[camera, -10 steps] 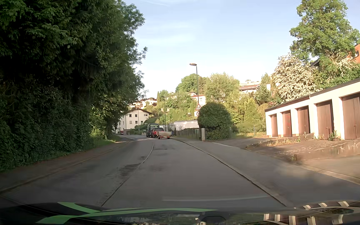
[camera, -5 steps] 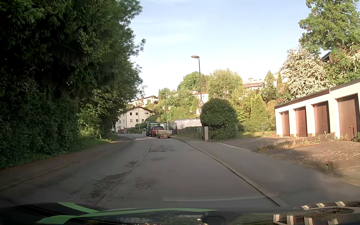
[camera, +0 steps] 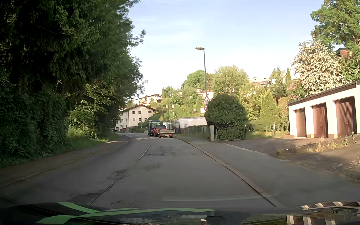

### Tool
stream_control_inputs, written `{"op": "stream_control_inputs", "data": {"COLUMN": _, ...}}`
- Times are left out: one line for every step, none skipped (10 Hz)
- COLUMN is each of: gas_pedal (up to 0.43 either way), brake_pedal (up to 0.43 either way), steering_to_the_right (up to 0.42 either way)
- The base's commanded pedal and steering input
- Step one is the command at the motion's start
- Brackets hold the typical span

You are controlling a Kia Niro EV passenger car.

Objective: Follow the waypoints while adhering to traffic rules and regulations

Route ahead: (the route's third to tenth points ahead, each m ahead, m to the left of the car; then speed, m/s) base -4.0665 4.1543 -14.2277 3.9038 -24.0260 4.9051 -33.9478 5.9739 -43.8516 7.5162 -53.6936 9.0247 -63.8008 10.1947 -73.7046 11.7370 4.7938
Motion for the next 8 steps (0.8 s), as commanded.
{"op": "stream_control_inputs", "data": {"gas_pedal": 0.0, "brake_pedal": 0.012, "steering_to_the_right": -0.021}}
{"op": "stream_control_inputs", "data": {"gas_pedal": 0.0, "brake_pedal": 0.104, "steering_to_the_right": -0.021}}
{"op": "stream_control_inputs", "data": {"gas_pedal": 0.0, "brake_pedal": 0.152, "steering_to_the_right": -0.02}}
{"op": "stream_control_inputs", "data": {"gas_pedal": 0.0, "brake_pedal": 0.146, "steering_to_the_right": -0.02}}
{"op": "stream_control_inputs", "data": {"gas_pedal": 0.0, "brake_pedal": 0.128, "steering_to_the_right": -0.02}}
{"op": "stream_control_inputs", "data": {"gas_pedal": 0.0, "brake_pedal": 0.128, "steering_to_the_right": -0.024}}
{"op": "stream_control_inputs", "data": {"gas_pedal": 0.0, "brake_pedal": 0.122, "steering_to_the_right": -0.032}}
{"op": "stream_control_inputs", "data": {"gas_pedal": 0.0, "brake_pedal": 0.128, "steering_to_the_right": -0.041}}
